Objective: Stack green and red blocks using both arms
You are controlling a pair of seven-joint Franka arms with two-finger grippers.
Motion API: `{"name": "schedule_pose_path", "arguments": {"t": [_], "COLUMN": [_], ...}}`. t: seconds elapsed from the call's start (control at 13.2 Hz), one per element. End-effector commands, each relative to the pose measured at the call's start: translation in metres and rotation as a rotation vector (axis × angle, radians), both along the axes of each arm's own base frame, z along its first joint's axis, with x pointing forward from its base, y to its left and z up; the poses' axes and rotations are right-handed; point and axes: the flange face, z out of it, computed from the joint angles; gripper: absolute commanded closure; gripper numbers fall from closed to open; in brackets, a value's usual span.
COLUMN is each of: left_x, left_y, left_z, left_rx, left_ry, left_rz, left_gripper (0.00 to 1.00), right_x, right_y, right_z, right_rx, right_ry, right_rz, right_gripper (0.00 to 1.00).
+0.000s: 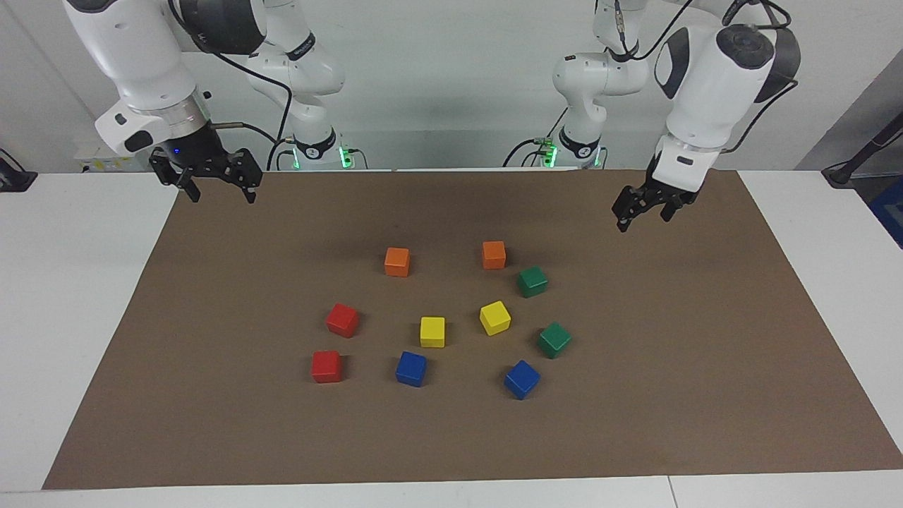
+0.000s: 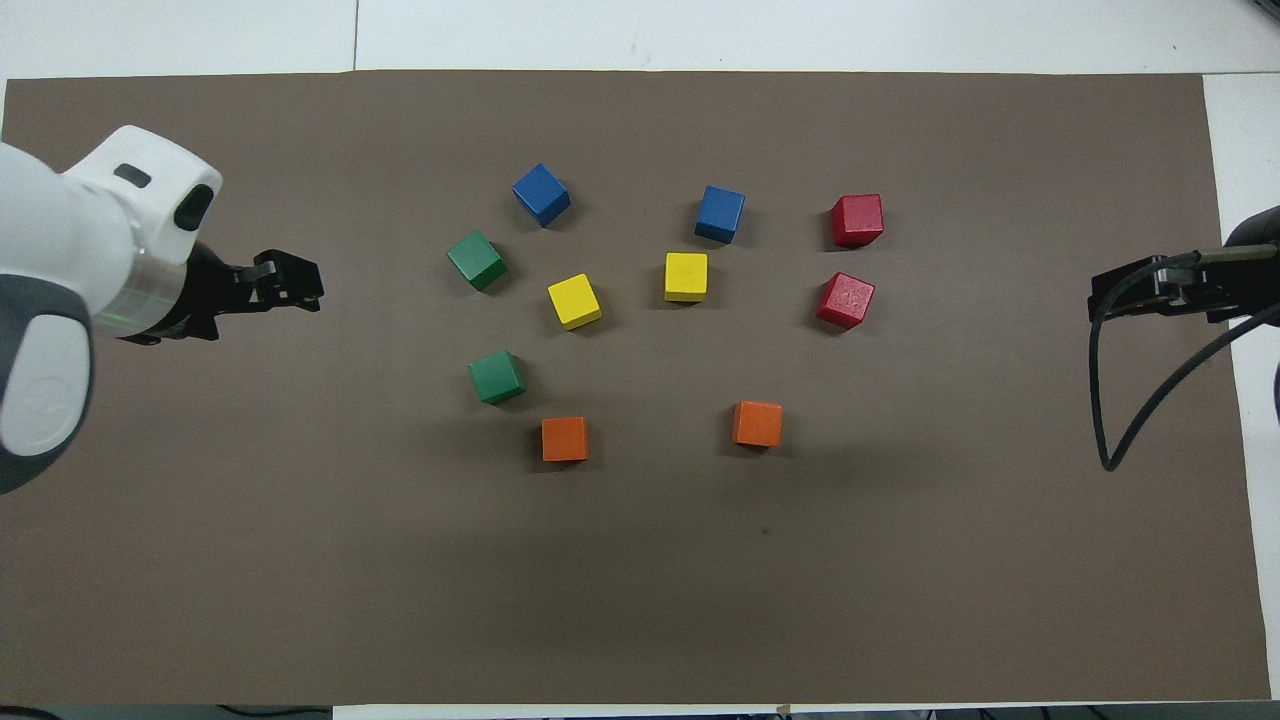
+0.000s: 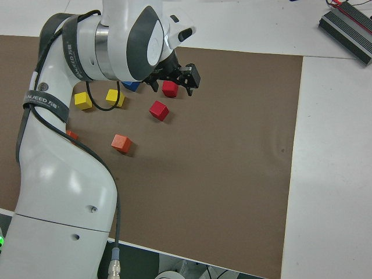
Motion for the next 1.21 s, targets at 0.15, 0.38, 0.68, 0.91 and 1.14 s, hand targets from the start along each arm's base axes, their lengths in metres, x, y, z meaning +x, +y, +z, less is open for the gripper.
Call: {"name": "schedule_pose_path", "arguments": {"t": [0.15,0.38,0.68,0.91,1.14], "left_x": [0.076,0.111,0.118,0.117,0.106], "left_y": [-0.09,-0.125,-0.123,-0.112,-0.111], "left_z": [-0.08,-0.115,-0.136,-0.174,-0.19], "left_rx": [0.028,0.035,0.033,0.03,0.017], "left_ry": [0.05,0.054,0.027,-0.037,-0.054], "left_rz": [0.157,0.319,0.322,0.313,0.311], "left_gripper": [0.0,0.0,0.0,0.0,0.0], "right_x": [-0.004,0.003,0.037,0.051,0.062], "right_y": [0.034,0.068,0.095,0.107,0.123], "right_z": [-0.006,-0.056,-0.132,-0.178,-0.221], "right_rx": [0.002,0.012,0.019,0.018,0.033], "right_ry": [-0.015,-0.018,-0.009,0.003,-0.031], "right_rz": [-0.164,-0.35,-0.494,-0.546,-0.505], "right_gripper": [0.0,0.0,0.03,0.03,0.03]}}
